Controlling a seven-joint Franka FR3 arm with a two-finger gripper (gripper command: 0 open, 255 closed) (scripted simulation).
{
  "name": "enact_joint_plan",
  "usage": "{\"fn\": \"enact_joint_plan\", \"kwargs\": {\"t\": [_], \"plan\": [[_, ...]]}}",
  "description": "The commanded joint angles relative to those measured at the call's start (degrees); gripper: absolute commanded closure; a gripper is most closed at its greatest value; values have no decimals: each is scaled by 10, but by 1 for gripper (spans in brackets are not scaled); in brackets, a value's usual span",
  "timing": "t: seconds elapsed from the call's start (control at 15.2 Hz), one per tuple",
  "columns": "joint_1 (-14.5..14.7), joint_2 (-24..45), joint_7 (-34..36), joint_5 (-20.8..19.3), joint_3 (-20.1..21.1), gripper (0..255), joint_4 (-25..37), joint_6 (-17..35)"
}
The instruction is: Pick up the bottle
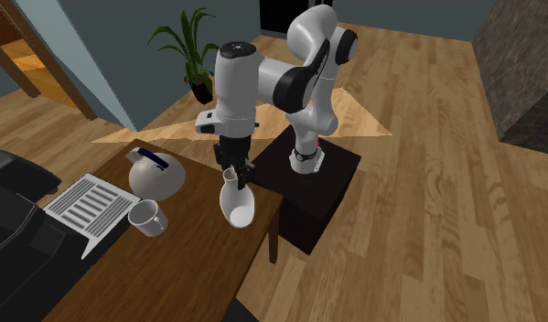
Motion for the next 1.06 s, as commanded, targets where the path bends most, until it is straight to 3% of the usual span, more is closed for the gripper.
{"fn": "enact_joint_plan", "kwargs": {"t": [0.0,0.99], "plan": [[0,2,0,0,0,255,13,-11],[-1,32,1,-2,0,255,148,-116]]}}
